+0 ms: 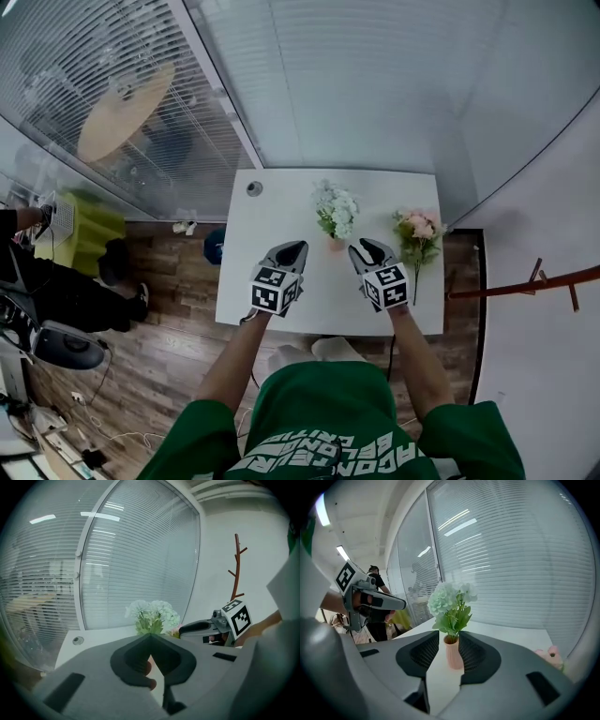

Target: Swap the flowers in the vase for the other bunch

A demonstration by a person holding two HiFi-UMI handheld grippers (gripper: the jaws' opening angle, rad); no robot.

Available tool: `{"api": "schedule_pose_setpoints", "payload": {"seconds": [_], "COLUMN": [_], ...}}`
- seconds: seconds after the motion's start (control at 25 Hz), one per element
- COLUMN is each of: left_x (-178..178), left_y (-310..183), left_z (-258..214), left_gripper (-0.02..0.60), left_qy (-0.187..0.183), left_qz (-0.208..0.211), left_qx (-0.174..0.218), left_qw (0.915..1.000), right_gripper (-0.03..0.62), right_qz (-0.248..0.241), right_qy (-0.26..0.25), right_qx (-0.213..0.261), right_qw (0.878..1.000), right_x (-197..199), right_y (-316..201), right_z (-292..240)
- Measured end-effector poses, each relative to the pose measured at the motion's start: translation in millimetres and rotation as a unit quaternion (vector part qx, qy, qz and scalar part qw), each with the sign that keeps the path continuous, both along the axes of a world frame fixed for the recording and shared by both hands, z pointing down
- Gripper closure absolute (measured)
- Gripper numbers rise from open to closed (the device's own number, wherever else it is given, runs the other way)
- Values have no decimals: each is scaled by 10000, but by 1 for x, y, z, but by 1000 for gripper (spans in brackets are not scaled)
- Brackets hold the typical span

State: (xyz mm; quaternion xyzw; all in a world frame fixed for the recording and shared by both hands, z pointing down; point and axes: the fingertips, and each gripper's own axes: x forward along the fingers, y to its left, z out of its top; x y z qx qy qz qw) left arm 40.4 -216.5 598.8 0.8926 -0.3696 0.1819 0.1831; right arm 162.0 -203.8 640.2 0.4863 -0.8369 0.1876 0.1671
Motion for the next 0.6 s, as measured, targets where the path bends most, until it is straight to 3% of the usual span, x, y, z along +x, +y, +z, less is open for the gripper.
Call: {"api": "schedule_pose_setpoints", "payload": {"seconds": [0.32,0.6], "left_x": [4,2], "left_y": [-7,-16], "left_z": [11,14], "left_gripper": [578,578], "left_qy": [-31,4], "left_qz": [-35,-168], "left_qx": [-61,-36], "left_qw": [10000,9999], "right_gripper": [390,376], "right_qz": [-419,-603], "right_qy": [17,51], "right_qx": [-121,-216], "right_qw": [9990,9979], "right_x": [-12,-19], "right_y": [-20,-37], "right_z": [23,40]}}
